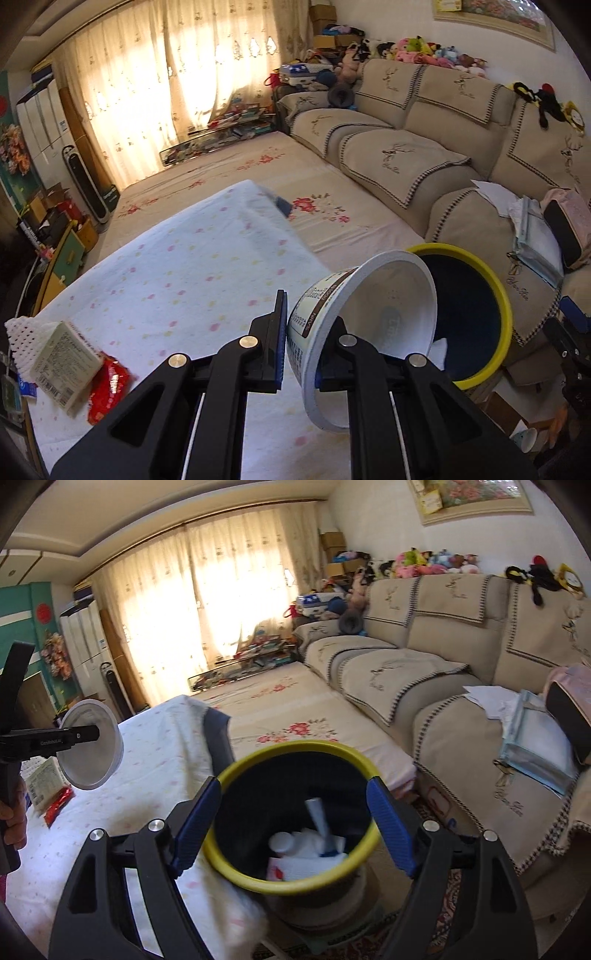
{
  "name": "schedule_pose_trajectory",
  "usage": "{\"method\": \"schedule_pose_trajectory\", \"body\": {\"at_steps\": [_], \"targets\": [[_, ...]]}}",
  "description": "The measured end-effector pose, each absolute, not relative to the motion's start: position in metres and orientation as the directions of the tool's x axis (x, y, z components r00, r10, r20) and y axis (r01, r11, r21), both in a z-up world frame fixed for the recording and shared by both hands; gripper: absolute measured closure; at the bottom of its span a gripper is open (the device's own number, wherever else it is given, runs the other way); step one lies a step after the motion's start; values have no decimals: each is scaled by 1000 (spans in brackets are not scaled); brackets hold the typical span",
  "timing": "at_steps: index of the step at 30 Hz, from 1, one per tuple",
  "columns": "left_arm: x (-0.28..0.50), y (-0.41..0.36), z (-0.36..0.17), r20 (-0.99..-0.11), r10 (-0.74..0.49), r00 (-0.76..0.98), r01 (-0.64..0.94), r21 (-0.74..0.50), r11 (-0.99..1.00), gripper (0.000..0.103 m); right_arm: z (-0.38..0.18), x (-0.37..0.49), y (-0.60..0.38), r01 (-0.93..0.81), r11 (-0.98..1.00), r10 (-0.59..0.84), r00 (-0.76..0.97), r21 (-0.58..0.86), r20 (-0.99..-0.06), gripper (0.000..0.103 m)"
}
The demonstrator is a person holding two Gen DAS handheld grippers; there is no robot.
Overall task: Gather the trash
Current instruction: 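Carry the yogurt cup over the yellow bin and open the left gripper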
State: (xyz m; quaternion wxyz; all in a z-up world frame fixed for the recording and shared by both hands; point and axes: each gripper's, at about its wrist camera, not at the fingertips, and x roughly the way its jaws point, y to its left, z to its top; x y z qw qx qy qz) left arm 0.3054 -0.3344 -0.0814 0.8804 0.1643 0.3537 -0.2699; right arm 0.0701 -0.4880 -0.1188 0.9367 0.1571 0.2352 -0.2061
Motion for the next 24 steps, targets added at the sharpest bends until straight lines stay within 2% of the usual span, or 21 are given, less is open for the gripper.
{"method": "schedule_pose_trajectory", "body": {"at_steps": [7,12,15,17,19,24], "targets": [[277,-416,-99,-741,-433,513,687,52,725,91,-141,36,-516,532,820,-350,757,210,-552,26],[270,-455,-113,-761,-436,481,715,54,697,91,-152,24,-536,569,788,-362,736,235,-572,26],[276,-472,-122,-771,-430,470,719,52,693,88,-153,23,-540,572,783,-361,737,244,-571,26],[279,-477,-128,-773,-423,473,714,55,698,71,-153,24,-540,566,786,-356,742,248,-568,26],[282,-479,-130,-776,-422,469,707,43,706,58,-153,26,-540,559,791,-348,746,249,-568,26],[283,-461,-124,-765,-437,474,708,36,705,51,-156,31,-535,544,801,-328,748,250,-577,26]]}}
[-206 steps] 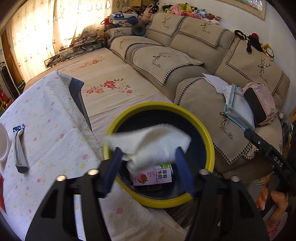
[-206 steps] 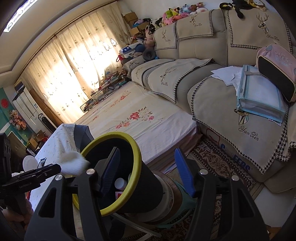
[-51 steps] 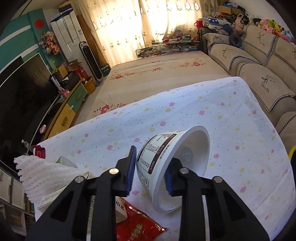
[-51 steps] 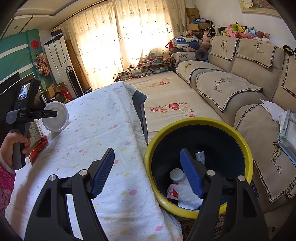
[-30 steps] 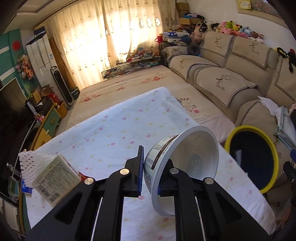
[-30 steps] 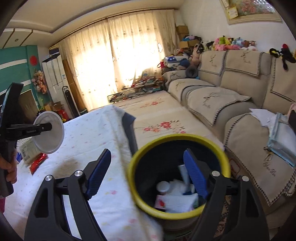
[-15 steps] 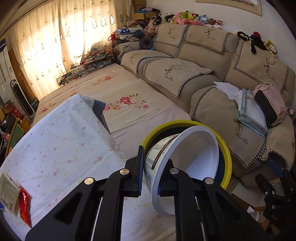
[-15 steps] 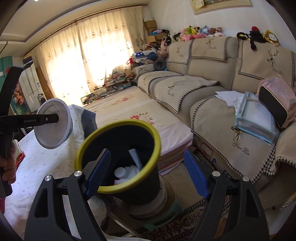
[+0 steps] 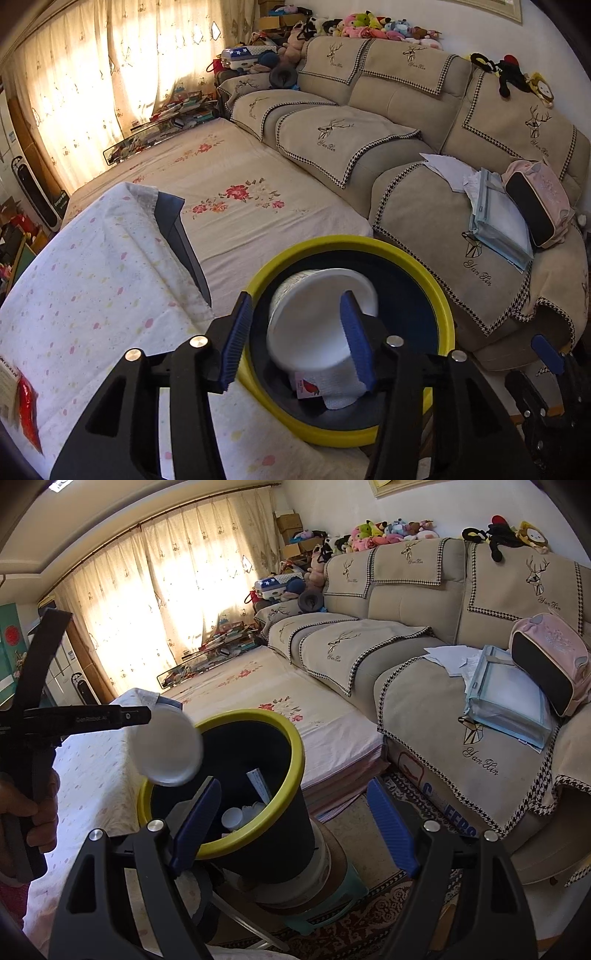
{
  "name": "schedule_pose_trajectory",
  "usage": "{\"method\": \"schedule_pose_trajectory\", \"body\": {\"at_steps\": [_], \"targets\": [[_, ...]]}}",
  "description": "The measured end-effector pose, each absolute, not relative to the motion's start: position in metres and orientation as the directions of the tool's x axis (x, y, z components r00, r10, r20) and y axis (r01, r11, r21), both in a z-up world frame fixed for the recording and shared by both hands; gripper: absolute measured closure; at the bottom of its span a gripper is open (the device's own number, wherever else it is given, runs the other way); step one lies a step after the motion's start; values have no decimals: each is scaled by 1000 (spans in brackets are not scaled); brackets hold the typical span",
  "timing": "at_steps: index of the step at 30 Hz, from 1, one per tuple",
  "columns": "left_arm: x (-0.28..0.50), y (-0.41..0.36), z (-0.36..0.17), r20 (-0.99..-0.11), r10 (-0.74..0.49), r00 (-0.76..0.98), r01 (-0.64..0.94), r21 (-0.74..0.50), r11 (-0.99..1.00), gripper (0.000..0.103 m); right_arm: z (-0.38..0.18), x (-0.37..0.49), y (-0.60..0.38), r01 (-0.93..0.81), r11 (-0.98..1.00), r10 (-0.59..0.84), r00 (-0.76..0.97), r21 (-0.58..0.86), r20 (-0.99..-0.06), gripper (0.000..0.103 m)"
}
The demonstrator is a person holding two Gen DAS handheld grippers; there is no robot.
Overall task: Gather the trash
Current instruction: 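Carry the yogurt cup over the yellow bin and open the left gripper, then grasp the green-and-white tea box with the right gripper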
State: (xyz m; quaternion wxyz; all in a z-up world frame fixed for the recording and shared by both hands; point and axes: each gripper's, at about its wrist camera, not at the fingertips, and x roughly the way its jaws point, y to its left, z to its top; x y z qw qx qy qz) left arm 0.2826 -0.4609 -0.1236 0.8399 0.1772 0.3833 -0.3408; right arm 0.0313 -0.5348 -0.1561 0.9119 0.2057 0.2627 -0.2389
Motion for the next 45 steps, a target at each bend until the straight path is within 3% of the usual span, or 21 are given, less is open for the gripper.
{"method": "schedule_pose_trajectory", "body": {"at_steps": [13,24,29,36,40,45], "targets": [[274,-341,-88,-671,-508,541,642,-61,764,43,-157,52,-506,502,840,-296,744,209,-598,24],[276,-153,-96,-604,-360,711,375,-108,921,34,-148,93,-467,412,902,-245,738,132,-629,24],[272,-62,-106,-584,-212,784,203,-82,976,31,-125,130,-425,269,954,-133,774,132,-619,23],[269,53,-126,-548,12,836,-68,-83,994,30,-94,208,-318,-85,983,169,765,163,-621,19],[277,84,-135,-573,36,819,-155,-160,975,30,-93,253,-255,-226,962,268,705,150,-656,19],[270,92,-135,-564,116,818,-227,-130,965,30,-97,300,-176,-402,899,403,611,172,-681,18]]}}
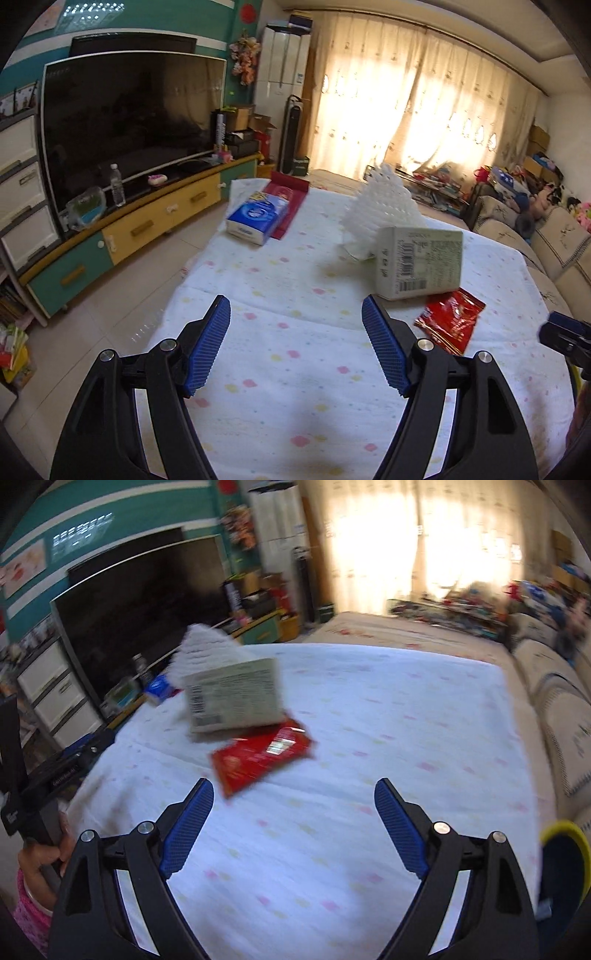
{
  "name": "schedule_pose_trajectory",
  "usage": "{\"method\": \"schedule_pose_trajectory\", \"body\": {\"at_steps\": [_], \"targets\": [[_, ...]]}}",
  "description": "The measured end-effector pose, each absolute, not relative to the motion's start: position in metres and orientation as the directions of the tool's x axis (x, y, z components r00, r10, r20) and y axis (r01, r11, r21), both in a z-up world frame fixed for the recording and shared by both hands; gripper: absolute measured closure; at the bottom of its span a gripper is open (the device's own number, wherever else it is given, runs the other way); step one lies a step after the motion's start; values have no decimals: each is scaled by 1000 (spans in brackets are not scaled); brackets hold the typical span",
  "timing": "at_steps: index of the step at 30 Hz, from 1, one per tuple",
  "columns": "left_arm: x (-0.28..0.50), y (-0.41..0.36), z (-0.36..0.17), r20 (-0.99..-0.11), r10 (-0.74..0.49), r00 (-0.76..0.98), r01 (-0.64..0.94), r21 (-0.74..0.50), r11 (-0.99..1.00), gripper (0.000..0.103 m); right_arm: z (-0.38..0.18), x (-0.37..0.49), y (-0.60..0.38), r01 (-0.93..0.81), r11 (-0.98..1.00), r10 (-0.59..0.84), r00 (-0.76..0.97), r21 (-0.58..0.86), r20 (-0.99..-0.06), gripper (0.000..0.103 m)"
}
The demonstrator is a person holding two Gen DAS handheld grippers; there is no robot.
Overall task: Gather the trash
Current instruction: 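Grasp the green-and-white tea box with the right gripper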
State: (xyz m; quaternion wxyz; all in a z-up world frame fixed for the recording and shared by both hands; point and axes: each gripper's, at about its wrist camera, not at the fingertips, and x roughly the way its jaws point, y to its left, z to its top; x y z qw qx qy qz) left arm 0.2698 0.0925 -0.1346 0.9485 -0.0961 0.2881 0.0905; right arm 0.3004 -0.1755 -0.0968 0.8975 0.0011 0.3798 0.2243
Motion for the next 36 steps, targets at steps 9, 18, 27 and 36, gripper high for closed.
{"method": "schedule_pose_trajectory", "body": {"at_steps": [9,18,27,36], "targets": [[252,114,-129,-550,238,801,-364,-131,922,26,-100,365,-107,-452,881,418,607,139,-676,8],[257,106,-133,-569,218,793,-339,-115,934,26,-116,433,-117,-459,831,529,473,315,-705,8],[250,104,-126,-531,245,811,-350,-105,931,26,-126,430,-99,-574,760,582,395,303,-711,8],[242,107,-122,-509,285,812,-389,-108,915,26,-116,355,-84,-709,680,603,392,189,-695,12]]}}
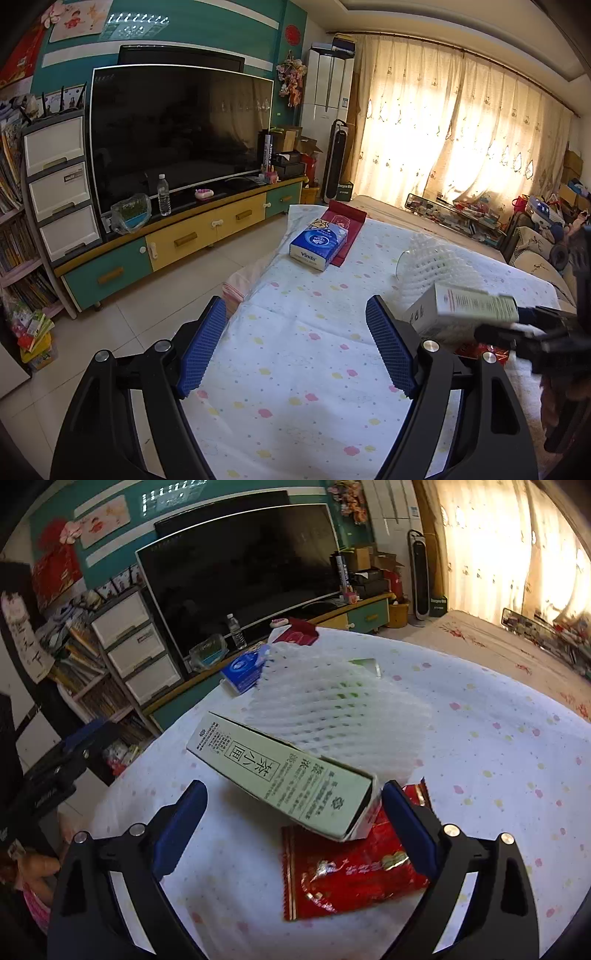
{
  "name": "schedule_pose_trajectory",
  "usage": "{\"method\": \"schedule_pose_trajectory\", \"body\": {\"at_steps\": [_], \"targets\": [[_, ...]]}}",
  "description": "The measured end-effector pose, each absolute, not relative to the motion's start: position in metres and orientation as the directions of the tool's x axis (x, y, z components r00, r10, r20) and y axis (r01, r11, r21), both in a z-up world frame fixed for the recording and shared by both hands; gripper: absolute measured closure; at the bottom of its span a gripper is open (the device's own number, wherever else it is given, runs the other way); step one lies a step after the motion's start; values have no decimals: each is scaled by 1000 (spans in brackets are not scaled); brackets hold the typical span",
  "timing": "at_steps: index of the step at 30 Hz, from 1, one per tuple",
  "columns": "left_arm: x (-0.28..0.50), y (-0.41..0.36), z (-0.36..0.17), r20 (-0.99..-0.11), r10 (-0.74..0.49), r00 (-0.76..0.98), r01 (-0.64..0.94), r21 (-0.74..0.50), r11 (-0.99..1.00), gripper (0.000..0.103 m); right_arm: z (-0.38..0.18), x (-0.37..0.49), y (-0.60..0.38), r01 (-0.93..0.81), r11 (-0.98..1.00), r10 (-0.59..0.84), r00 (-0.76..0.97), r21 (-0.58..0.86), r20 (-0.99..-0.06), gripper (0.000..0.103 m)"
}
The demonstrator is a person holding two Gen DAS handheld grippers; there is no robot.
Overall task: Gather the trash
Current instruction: 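Grasp the green-and-white tea box with the right gripper, then lift the tea box and carry it over the yellow bin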
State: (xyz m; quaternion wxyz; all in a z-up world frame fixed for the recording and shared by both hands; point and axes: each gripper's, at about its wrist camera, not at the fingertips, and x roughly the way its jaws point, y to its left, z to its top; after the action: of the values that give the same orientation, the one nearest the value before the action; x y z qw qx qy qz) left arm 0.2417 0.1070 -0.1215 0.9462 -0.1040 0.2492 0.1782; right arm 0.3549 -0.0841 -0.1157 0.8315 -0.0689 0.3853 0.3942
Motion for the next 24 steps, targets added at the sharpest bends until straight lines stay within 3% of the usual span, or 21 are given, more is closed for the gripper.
{"method": "schedule_pose_trajectory", "body": {"at_steps": [8,17,24], "targets": [[239,107,-119,-498,309,810,-404,-93,910,26,-123,342,-59,-743,669,491,476,-35,-729,13],[237,111,-118,-491,319,811,-414,-97,905,25,-135,362,-53,-790,594,558,268,153,-786,13],[236,113,-118,-492,320,810,-421,-107,901,25,-131,323,-65,-842,509,583,188,176,-790,13]]}}
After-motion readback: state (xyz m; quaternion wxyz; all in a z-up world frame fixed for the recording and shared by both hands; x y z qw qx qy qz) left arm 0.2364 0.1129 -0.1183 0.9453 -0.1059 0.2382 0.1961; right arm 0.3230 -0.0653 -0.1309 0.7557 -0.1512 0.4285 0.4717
